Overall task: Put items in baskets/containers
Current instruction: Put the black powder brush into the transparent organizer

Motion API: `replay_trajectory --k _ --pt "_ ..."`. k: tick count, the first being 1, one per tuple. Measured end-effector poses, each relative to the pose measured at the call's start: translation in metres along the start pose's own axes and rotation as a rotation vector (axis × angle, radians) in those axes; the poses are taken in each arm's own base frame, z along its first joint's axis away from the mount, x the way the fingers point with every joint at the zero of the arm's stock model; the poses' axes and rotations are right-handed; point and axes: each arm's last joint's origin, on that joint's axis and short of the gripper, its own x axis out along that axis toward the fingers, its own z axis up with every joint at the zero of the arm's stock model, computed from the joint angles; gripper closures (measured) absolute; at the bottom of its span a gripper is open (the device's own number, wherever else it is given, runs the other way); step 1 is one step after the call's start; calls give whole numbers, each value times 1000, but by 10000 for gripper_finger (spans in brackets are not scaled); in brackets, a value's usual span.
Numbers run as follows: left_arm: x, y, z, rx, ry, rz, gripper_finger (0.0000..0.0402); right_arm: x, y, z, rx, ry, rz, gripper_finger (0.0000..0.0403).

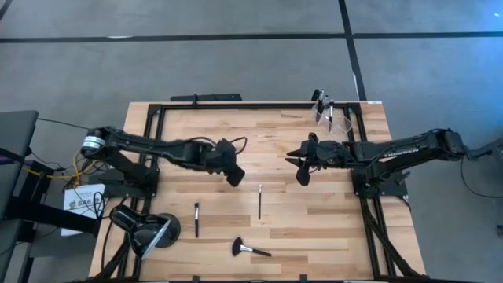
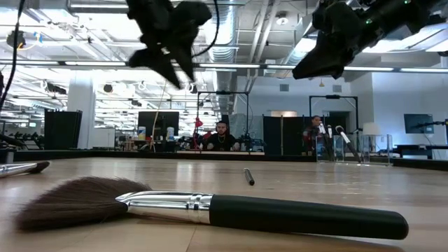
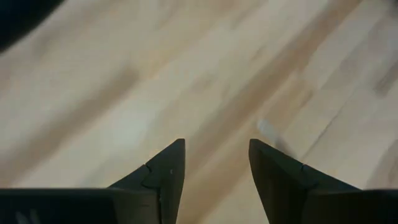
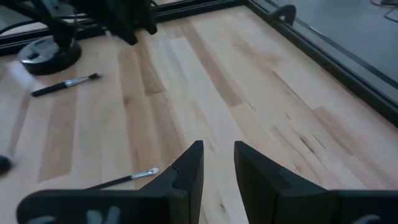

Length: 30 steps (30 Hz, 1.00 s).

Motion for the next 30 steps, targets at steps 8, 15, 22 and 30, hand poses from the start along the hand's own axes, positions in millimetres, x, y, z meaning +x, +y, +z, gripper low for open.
replay_trajectory --k 8,15,22,30 --pt "12 -2 -36 -116 633 129 227 -1 2 -1 -6 3 9 324" --pt "14 -24 -74 -164 936 129 227 -1 4 -1 -5 8 43 324" --pt "19 -12 -96 -249 933 271 226 -4 15 -3 1 15 103 324" --pt "38 5 -118 -314 941 311 226 -11 36 -8 1 25 190 324"
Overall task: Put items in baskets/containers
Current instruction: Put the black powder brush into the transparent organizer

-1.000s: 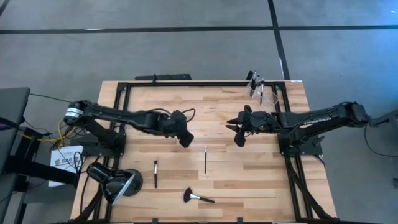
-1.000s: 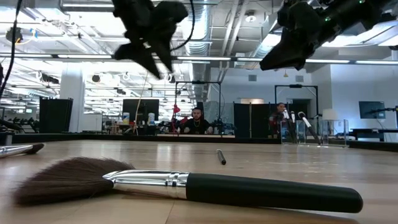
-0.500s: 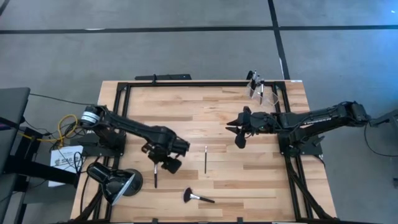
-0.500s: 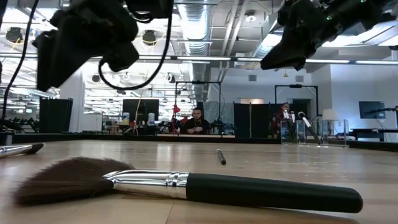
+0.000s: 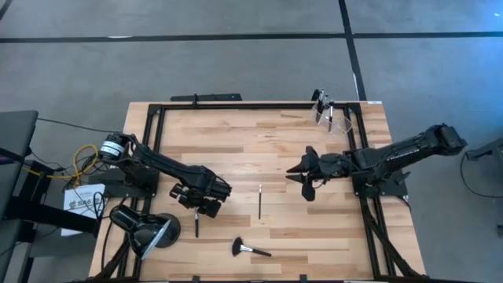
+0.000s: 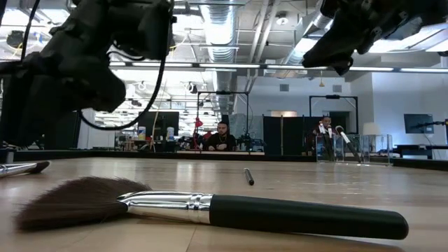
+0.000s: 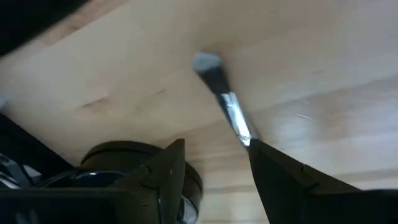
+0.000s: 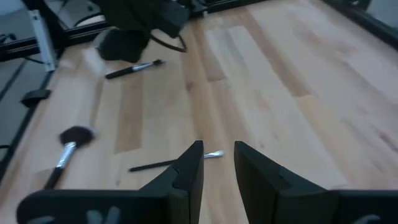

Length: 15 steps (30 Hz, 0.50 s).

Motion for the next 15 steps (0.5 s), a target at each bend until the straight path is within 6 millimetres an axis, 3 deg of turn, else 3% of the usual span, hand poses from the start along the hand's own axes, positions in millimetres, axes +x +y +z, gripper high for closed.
replay_trajectory --k 15 --pt "19 -4 3 -19 16 -115 226 -7 27 -8 24 14 90 324"
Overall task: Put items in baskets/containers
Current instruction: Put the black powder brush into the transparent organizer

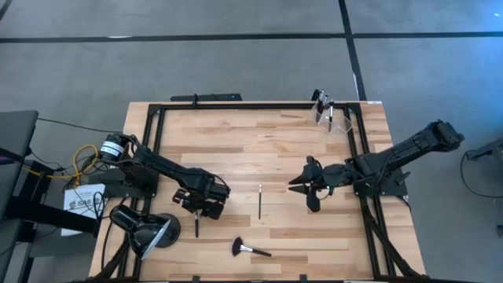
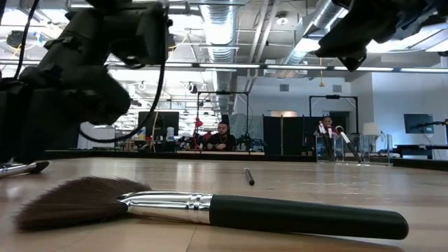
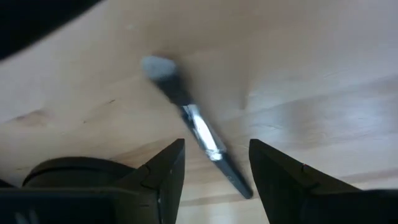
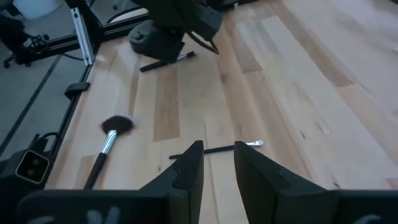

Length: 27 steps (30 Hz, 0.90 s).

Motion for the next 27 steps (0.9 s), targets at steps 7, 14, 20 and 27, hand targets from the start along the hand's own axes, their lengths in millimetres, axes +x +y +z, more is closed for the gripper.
replay_trajectory --k 7,14,20,27 --pt "12 8 1 -11 6 12 226 -1 5 -2 -13 3 17 324" --pt "22 12 -1 7 0 -13 238 -1 4 -2 -11 1 11 323" --pt "23 11 0 23 1 -27 274 -1 3 -1 -9 -7 -14 323" --pt "23 11 0 66 11 -34 354 -1 3 -1 -9 -7 -13 323"
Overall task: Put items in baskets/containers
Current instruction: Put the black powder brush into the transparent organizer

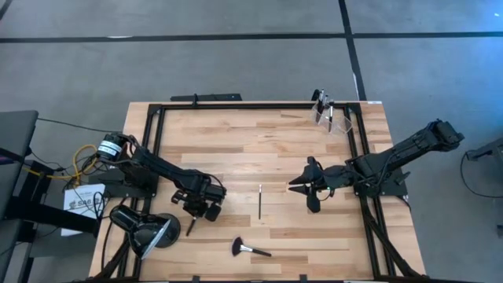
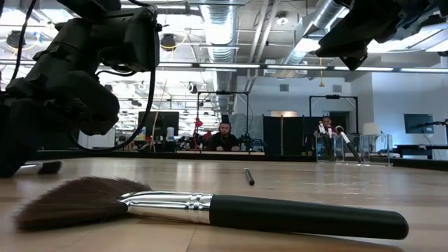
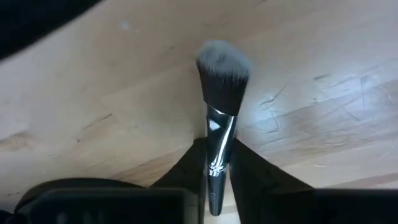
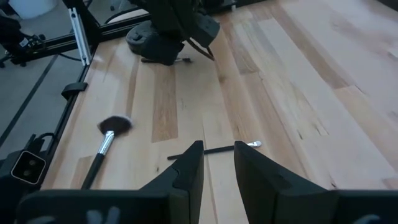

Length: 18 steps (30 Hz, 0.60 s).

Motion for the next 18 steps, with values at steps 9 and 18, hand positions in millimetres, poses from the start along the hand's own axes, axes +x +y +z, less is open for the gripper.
replay_trajectory --k 9,18 --pt "-11 1 10 65 10 -52 351 0 0 0 6 4 0 324" --pt "-71 -3 14 223 -448 -276 362 0 -4 -2 -4 -3 -106 324"
